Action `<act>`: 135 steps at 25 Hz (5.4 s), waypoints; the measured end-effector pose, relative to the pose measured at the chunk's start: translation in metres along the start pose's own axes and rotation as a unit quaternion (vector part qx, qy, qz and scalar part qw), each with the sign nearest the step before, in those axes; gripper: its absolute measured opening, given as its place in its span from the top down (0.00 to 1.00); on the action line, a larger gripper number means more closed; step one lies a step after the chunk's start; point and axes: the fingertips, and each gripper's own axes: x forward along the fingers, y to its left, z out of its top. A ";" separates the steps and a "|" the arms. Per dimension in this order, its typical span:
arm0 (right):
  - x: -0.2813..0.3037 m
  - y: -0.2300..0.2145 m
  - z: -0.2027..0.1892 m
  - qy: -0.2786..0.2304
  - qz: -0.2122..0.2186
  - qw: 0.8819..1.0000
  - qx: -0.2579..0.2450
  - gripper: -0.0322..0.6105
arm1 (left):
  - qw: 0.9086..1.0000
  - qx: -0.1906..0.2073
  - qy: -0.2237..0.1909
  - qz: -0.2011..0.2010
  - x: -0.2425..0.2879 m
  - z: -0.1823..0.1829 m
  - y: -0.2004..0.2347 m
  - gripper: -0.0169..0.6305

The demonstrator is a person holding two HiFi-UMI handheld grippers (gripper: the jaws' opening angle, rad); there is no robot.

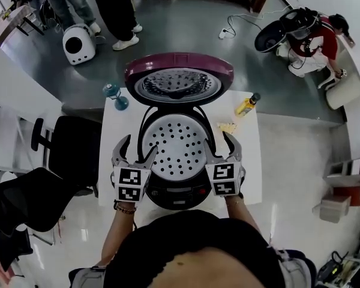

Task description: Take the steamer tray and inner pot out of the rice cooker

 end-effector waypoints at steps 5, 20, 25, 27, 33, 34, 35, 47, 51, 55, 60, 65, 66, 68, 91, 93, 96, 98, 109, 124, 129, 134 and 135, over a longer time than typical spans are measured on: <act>0.032 0.015 -0.002 0.050 0.029 0.995 -0.080 0.59 | 0.999 0.025 0.040 0.002 0.021 -0.007 0.001 0.44; 0.056 0.013 -0.016 0.117 0.028 0.977 -0.178 0.62 | 0.988 0.093 0.118 0.024 0.043 -0.022 0.007 0.44; 0.050 0.017 -0.005 0.086 0.031 0.981 -0.171 0.74 | 0.989 0.088 0.119 0.007 0.044 -0.022 0.006 0.45; 0.047 0.018 0.003 0.070 0.029 0.983 -0.168 0.80 | 0.990 0.080 0.116 -0.012 0.042 -0.021 0.003 0.51; 0.032 0.010 0.027 0.017 0.030 0.993 -0.116 0.84 | 0.992 0.071 0.096 -0.032 0.032 -0.014 -0.005 0.69; 0.029 0.010 0.034 0.004 0.031 0.994 -0.101 0.86 | 0.993 0.073 0.088 -0.032 0.030 -0.011 -0.005 0.78; 0.027 0.009 0.040 -0.006 0.034 0.996 -0.086 0.88 | 0.994 0.068 0.079 -0.034 0.028 -0.008 -0.004 0.81; 0.012 -0.013 0.044 -0.047 0.086 0.987 0.130 0.90 | 0.996 0.014 0.062 -0.057 0.011 -0.005 -0.007 0.89; 0.005 -0.034 0.039 -0.056 0.104 0.968 0.222 0.90 | 0.998 0.003 0.045 -0.052 0.007 -0.001 -0.005 0.96; -0.006 -0.049 0.031 -0.069 0.114 0.942 0.309 0.90 | 0.997 -0.010 0.035 -0.069 0.001 0.001 -0.010 0.96; -0.033 -0.086 0.009 -0.081 0.084 0.926 0.358 0.90 | 0.997 0.001 0.032 -0.075 0.001 -0.001 -0.015 0.97; -0.070 -0.134 -0.042 -0.089 0.024 0.910 0.404 0.90 | 0.996 -0.009 0.032 -0.081 0.002 -0.007 -0.015 0.97; -0.077 -0.142 -0.058 -0.085 0.009 0.906 0.414 0.90 | 0.996 -0.012 0.032 -0.081 0.002 -0.008 -0.015 0.97; -0.093 -0.157 -0.092 -0.066 -0.028 0.899 0.431 0.90 | 0.996 -0.023 0.027 -0.086 0.003 -0.008 -0.015 0.97; -0.096 -0.125 -0.313 0.067 -0.110 0.885 0.447 0.90 | 0.995 -0.032 0.023 -0.089 -0.002 -0.016 -0.018 0.97; -0.092 -0.124 -0.316 0.076 -0.110 0.893 0.430 0.90 | 0.995 -0.031 0.023 -0.088 -0.003 -0.016 -0.018 0.97; -0.086 -0.122 -0.317 0.074 -0.106 0.896 0.426 0.90 | 0.995 -0.031 0.024 -0.086 -0.003 -0.018 -0.017 0.97; -0.082 -0.122 -0.318 0.075 -0.103 0.896 0.426 0.90 | 0.996 -0.032 0.026 -0.085 -0.003 -0.019 -0.016 0.97; -0.079 -0.117 -0.342 0.153 -0.114 0.905 0.381 0.83 | 0.995 -0.038 0.034 -0.080 -0.003 -0.028 -0.013 0.97; -0.061 -0.074 -0.046 -0.006 -0.022 0.995 0.099 0.55 | 0.998 0.037 0.045 -0.027 0.002 -0.017 -0.006 0.72; -0.013 -0.004 0.001 0.053 0.049 0.997 -0.036 0.50 | 0.996 0.068 0.056 -0.024 0.012 -0.004 -0.013 0.57; 0.031 0.014 -0.014 0.125 0.053 0.987 -0.085 0.50 | 0.992 0.077 0.090 -0.030 0.026 -0.015 -0.013 0.51; 0.038 0.015 -0.019 0.141 0.059 0.984 -0.089 0.50 | 0.991 0.082 0.099 -0.030 0.029 -0.018 -0.012 0.51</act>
